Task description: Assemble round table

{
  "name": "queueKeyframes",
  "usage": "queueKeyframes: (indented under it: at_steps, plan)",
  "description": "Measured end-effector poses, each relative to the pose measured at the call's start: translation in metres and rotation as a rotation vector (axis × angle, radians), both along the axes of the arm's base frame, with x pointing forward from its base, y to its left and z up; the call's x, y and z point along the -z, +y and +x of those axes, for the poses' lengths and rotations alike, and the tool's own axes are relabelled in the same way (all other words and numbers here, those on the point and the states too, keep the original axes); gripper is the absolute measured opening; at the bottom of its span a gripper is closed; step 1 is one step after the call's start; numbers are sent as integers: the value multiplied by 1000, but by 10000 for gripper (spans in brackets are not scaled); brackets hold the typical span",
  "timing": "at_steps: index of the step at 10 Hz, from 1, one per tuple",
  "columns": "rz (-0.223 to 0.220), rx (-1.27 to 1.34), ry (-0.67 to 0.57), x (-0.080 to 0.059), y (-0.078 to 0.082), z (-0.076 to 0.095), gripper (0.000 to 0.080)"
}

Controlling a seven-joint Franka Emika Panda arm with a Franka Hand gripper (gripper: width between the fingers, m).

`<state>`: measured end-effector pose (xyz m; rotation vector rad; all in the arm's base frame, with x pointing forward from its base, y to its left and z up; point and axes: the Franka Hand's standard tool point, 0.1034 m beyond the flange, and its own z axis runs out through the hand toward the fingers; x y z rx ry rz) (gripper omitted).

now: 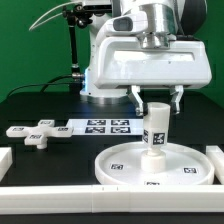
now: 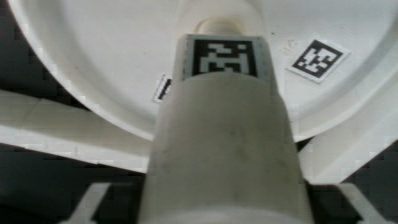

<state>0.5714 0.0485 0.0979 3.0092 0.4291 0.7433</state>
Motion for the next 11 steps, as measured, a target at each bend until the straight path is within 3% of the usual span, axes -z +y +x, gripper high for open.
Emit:
queueKeyframes:
  at_steps: [6,7,8,11]
  plan:
    - [-3,5,-36,4,-1,3,412]
    - [-3,5,-36,4,-1,2,574]
    - [-3,5,-36,4,-1,2,626]
    - [-7,13,-47,-6,-10,6,648]
